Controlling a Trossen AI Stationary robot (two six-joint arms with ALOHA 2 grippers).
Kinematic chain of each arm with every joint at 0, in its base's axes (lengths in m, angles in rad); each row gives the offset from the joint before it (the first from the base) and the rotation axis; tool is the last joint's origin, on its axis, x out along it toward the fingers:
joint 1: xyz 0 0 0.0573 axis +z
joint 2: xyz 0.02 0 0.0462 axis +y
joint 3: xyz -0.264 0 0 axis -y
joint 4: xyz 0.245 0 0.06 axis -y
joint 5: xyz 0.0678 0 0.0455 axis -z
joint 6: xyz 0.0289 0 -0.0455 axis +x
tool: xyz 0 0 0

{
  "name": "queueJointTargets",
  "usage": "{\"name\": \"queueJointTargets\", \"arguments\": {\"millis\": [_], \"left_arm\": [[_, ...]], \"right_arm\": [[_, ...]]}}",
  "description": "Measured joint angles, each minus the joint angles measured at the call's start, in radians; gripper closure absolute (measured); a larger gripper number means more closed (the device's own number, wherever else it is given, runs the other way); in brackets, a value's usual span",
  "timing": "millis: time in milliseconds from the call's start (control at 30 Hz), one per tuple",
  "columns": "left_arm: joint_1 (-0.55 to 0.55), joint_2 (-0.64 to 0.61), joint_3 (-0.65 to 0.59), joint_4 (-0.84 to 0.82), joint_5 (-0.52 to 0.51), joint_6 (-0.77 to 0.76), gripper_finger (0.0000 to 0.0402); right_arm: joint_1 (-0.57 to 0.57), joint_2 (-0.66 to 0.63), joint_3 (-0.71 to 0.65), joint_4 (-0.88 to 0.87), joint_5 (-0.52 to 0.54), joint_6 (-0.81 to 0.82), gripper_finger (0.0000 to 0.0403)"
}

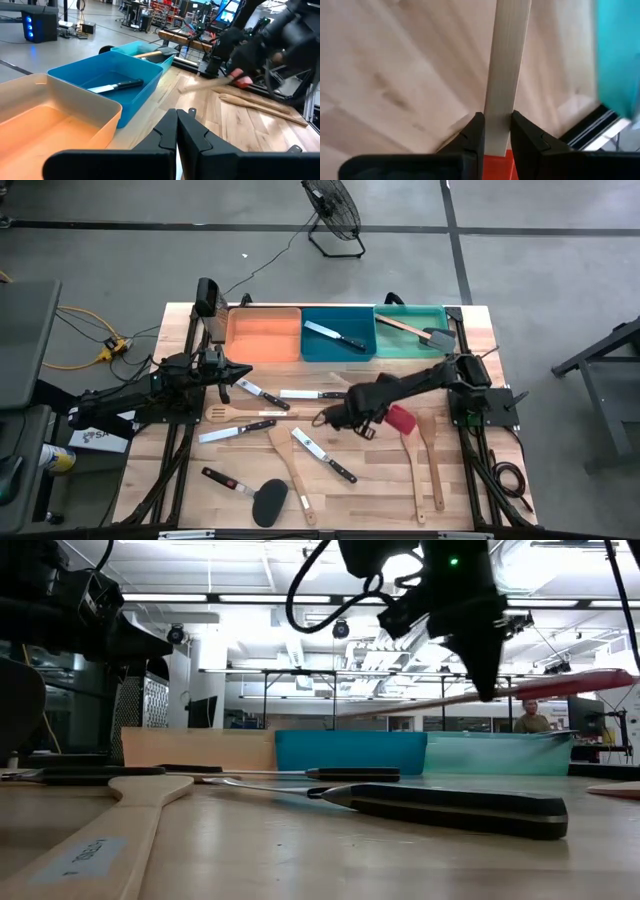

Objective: Pick & Place Kitchen Items
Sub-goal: Put the red spatula into the green bin

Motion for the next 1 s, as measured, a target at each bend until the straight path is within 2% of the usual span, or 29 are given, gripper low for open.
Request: {"name": "queueJointTargets", "arguments": {"millis": [600,1000], "left_arm": [[0.0,0.0,0.0,0.0,0.0,0.0,0.0402],[0.0,0.0,0.0,0.0,0.0,0.0,0.0402]], "right_arm": [[-0.286,-0.17,0.0,0.0,0.21,-0.185,0.0344],[-0.568,-0.228,0.0,0.0,0.232,-0.429,0.0344]]}}
